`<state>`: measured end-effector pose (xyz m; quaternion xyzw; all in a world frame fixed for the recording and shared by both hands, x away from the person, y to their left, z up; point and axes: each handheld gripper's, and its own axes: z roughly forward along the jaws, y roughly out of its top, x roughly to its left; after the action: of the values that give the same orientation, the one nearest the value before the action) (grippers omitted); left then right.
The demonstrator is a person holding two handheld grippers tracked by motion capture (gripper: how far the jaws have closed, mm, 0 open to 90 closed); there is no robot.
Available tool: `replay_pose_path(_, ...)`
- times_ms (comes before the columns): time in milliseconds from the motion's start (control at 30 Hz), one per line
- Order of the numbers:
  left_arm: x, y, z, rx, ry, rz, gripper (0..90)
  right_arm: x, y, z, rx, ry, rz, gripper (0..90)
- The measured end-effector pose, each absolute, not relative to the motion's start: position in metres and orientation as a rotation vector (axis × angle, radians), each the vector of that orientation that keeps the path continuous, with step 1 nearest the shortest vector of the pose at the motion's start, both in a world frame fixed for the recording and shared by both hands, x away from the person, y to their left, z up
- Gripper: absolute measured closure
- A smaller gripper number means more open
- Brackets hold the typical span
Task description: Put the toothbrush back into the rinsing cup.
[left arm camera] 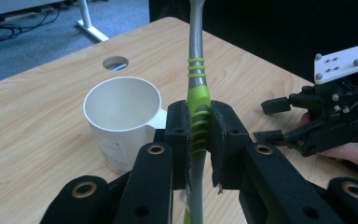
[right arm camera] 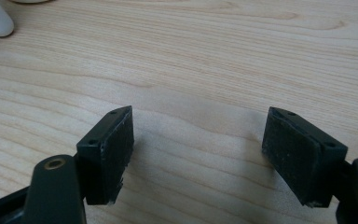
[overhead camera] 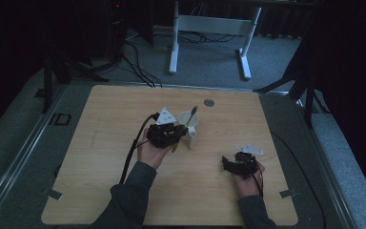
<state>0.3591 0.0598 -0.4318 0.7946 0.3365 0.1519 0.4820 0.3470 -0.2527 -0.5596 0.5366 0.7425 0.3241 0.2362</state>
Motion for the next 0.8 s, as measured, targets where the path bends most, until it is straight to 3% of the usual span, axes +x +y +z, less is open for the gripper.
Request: replay_pose_path(800, 0.3629, 0.0612, -0.4328, 1.871, 0.812, 0.392, 78.7, 0.3471, -0.2528, -0.5596, 1.469, 2.036, 0.889, 24.6)
